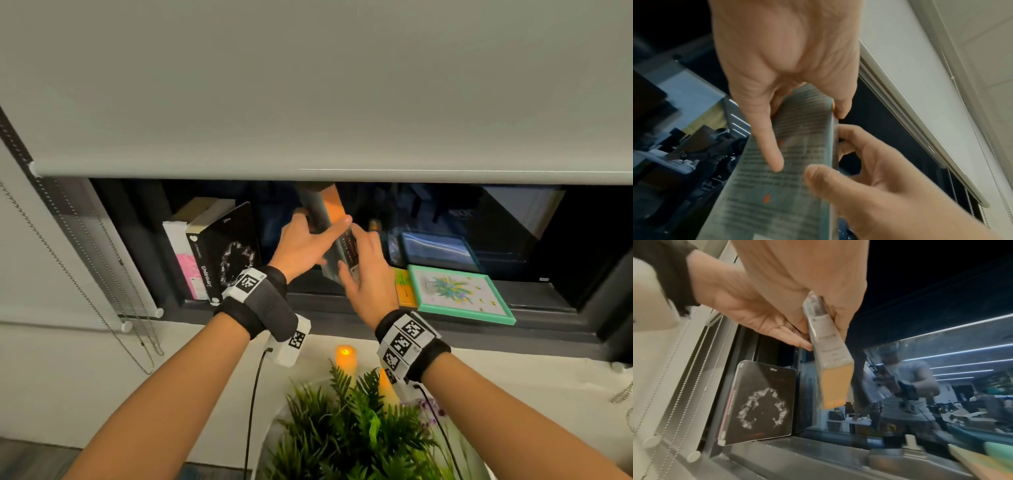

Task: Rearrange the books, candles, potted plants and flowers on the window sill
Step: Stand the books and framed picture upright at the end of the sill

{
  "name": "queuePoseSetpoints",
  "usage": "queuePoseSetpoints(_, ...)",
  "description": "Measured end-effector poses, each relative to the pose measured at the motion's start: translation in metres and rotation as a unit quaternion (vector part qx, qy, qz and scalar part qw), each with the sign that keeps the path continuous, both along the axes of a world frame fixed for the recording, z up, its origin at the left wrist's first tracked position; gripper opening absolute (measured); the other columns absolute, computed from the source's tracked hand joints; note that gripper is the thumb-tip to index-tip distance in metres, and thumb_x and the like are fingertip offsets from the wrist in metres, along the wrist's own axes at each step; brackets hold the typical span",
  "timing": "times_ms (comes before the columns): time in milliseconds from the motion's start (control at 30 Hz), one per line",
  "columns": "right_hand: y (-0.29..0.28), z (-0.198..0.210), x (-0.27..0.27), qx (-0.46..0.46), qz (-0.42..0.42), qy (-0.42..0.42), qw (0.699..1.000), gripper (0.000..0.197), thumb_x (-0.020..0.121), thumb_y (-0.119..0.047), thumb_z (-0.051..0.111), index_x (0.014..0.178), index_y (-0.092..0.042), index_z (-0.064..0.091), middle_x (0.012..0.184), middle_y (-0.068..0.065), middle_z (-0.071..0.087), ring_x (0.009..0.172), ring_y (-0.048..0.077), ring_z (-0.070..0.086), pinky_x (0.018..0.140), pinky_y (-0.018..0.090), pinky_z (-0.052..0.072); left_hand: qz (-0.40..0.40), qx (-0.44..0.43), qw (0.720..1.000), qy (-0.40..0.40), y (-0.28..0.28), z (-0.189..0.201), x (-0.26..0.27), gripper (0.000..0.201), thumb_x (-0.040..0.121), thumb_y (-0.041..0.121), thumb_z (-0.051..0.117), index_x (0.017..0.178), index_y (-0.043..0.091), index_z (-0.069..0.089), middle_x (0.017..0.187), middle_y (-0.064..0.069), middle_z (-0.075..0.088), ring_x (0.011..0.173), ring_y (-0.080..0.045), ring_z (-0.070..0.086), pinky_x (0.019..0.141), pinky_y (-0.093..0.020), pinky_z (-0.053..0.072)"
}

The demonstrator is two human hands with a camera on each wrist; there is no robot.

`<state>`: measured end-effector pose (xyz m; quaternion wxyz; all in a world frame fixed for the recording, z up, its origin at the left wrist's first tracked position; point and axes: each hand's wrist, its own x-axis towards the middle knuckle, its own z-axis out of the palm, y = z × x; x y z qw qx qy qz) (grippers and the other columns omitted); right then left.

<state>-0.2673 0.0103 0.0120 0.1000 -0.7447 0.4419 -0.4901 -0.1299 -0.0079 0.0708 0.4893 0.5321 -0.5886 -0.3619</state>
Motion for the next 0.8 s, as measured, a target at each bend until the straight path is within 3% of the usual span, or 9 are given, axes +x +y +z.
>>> queuePoseSetpoints(100, -0.003, -0.002, 0.030, 0.026, 0.025, 0.023, 0.999, 0.059, 0.087, -0.010, 0.060, 0.140, -0.018, 0.034, 0.122, 0.001, 0.042, 0.099, 0.017, 0.057, 0.076, 0.026, 0.047, 0.037, -0.005, 0.999, -0.007, 0.001, 0.002, 0.028, 0.045, 0.079, 0.036, 0.074, 0.111, 0.009, 0.058, 0.100, -0.002, 0.065, 0.088, -0.012, 0.069, 0.061, -0.035, 0.061)
queuePoseSetpoints(233, -0.006, -0.007, 0.067, 0.051, 0.047, 0.048, 0.996, 0.056, 0.088, -0.011, 0.061, 0.137, -0.018, 0.035, 0.122, -0.001, 0.043, 0.105, 0.018, 0.057, 0.076, 0.023, 0.043, 0.060, -0.012, 0.997, -0.051, -0.002, -0.001, 0.057, 0.023, 0.084, 0.022, 0.069, 0.094, 0.001, 0.065, 0.088, -0.010, 0.070, 0.079, -0.014, 0.071, 0.059, -0.034, 0.061)
queuePoseSetpoints(333, -0.011, -0.009, 0.089, 0.072, 0.068, 0.041, 0.994, 0.058, 0.085, -0.011, 0.066, 0.133, -0.018, 0.034, 0.126, 0.000, 0.044, 0.110, 0.020, 0.057, 0.083, 0.027, 0.047, 0.081, -0.030, 0.993, -0.079, -0.007, -0.006, 0.072, 0.024, 0.080, 0.025, 0.071, 0.084, 0.002, 0.067, 0.077, -0.011, 0.070, 0.071, -0.016, 0.070, 0.059, -0.037, 0.061)
queuePoseSetpoints(400, -0.021, -0.010, 0.103, 0.102, 0.087, 0.024, 0.991, 0.067, 0.081, -0.013, 0.072, 0.133, -0.020, 0.029, 0.129, 0.000, 0.043, 0.114, 0.021, 0.057, 0.092, 0.037, 0.050, 0.105, -0.049, 0.985, -0.130, -0.010, -0.014, 0.082, 0.024, 0.077, 0.029, 0.071, 0.079, 0.007, 0.062, 0.070, -0.006, 0.066, 0.064, -0.015, 0.065, 0.054, -0.029, 0.054)
queuePoseSetpoints(467, -0.034, -0.011, 0.115, 0.129, 0.087, -0.007, 0.988, 0.078, 0.076, -0.016, 0.076, 0.134, -0.026, 0.025, 0.129, 0.000, 0.044, 0.112, 0.022, 0.058, 0.092, 0.046, 0.051, 0.117, -0.058, 0.974, -0.184, -0.013, -0.024, 0.091, 0.020, 0.076, 0.028, 0.069, 0.081, 0.013, 0.057, 0.070, -0.002, 0.061, 0.063, -0.013, 0.060, 0.053, -0.021, 0.043)
queuePoseSetpoints(567, -0.051, -0.015, 0.127, 0.154, 0.085, -0.032, 0.984, 0.085, 0.072, -0.019, 0.079, 0.136, -0.030, 0.024, 0.124, 0.000, 0.042, 0.106, 0.022, 0.059, 0.084, 0.048, 0.055, 0.110, -0.063, 0.975, -0.184, -0.015, -0.040, 0.106, 0.020, 0.075, 0.019, 0.068, 0.091, 0.015, 0.057, 0.072, 0.002, 0.058, 0.064, -0.009, 0.057, 0.057, -0.019, 0.043)
queuePoseSetpoints(700, -0.066, -0.024, 0.142, 0.167, 0.103, -0.009, 0.981, 0.090, 0.076, -0.020, 0.077, 0.143, -0.029, 0.018, 0.127, 0.003, 0.045, 0.110, 0.020, 0.058, 0.088, 0.043, 0.055, 0.097, -0.081, 0.981, -0.149, -0.021, -0.056, 0.125, 0.024, 0.077, 0.017, 0.069, 0.099, 0.018, 0.060, 0.077, 0.001, 0.065, 0.071, -0.009, 0.065, 0.070, -0.030, 0.057)
queuePoseSetpoints(800, -0.079, -0.031, 0.156, 0.194, 0.110, -0.015, 0.975, 0.094, 0.075, -0.017, 0.076, 0.144, -0.035, 0.015, 0.126, 0.002, 0.051, 0.108, 0.018, 0.061, 0.086, 0.044, 0.056, 0.083, -0.076, 0.986, -0.125, -0.027, -0.065, 0.140, 0.028, 0.079, 0.017, 0.070, 0.106, 0.017, 0.061, 0.092, 0.001, 0.070, 0.087, -0.009, 0.068, 0.084, -0.035, 0.057)
